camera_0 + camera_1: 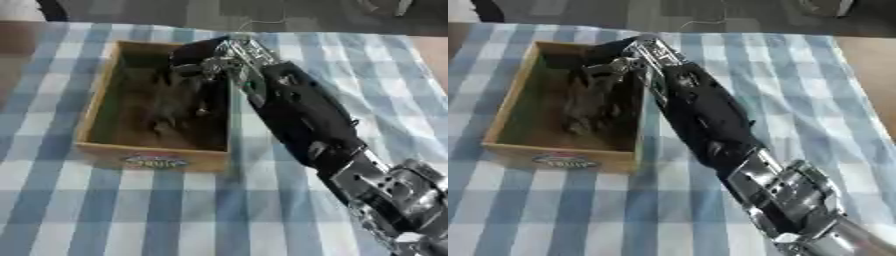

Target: Pick up objects on the table and place them in the box.

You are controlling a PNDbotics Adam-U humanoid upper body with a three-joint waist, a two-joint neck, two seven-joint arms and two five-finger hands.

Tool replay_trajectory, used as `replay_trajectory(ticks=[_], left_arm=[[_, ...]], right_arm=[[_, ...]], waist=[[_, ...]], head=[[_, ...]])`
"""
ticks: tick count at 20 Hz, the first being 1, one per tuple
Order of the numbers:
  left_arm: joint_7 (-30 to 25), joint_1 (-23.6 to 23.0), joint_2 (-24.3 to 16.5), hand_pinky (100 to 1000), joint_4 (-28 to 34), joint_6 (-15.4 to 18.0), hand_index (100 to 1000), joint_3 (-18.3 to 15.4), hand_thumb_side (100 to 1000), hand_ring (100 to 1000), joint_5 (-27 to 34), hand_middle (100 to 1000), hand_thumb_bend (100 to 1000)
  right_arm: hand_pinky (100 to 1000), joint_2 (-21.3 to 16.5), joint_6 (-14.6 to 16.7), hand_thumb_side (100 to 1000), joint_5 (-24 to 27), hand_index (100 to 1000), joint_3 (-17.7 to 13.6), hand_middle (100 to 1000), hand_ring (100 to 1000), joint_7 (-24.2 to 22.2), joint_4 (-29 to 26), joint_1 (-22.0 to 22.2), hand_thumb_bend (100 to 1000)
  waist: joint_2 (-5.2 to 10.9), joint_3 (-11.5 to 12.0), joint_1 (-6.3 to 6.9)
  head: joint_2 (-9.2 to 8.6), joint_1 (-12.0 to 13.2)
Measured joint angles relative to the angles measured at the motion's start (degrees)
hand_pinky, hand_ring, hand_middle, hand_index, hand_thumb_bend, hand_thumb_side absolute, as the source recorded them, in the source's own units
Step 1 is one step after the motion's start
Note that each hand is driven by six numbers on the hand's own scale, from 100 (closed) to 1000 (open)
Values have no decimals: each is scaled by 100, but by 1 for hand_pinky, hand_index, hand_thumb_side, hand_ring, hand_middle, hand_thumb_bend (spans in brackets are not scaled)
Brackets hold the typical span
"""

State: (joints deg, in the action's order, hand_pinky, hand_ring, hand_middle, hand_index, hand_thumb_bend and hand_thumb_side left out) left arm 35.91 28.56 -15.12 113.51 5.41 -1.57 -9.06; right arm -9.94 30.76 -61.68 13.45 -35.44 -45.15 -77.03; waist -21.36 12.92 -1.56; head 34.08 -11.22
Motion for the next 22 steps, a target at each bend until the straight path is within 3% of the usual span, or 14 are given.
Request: replay_trajectory(ticks=[8, 22], left_arm=[[-9, -26, 0, 833, 0, -5, 787, 6, 619, 840, 0, 784, 100], [-2, -47, 0, 832, 0, -9, 787, -5, 618, 837, -7, 782, 100]], right_arm=[[917, -194, -96, 183, 522, 938, -44, 739, 955, -96, -508, -16, 471], [886, -983, -386, 219, 2401, 875, -145, 653, 918, -386, -2324, 264, 430]], waist=[[61, -34, 39], [153, -181, 164]], head=[[11, 26], [101, 184]])
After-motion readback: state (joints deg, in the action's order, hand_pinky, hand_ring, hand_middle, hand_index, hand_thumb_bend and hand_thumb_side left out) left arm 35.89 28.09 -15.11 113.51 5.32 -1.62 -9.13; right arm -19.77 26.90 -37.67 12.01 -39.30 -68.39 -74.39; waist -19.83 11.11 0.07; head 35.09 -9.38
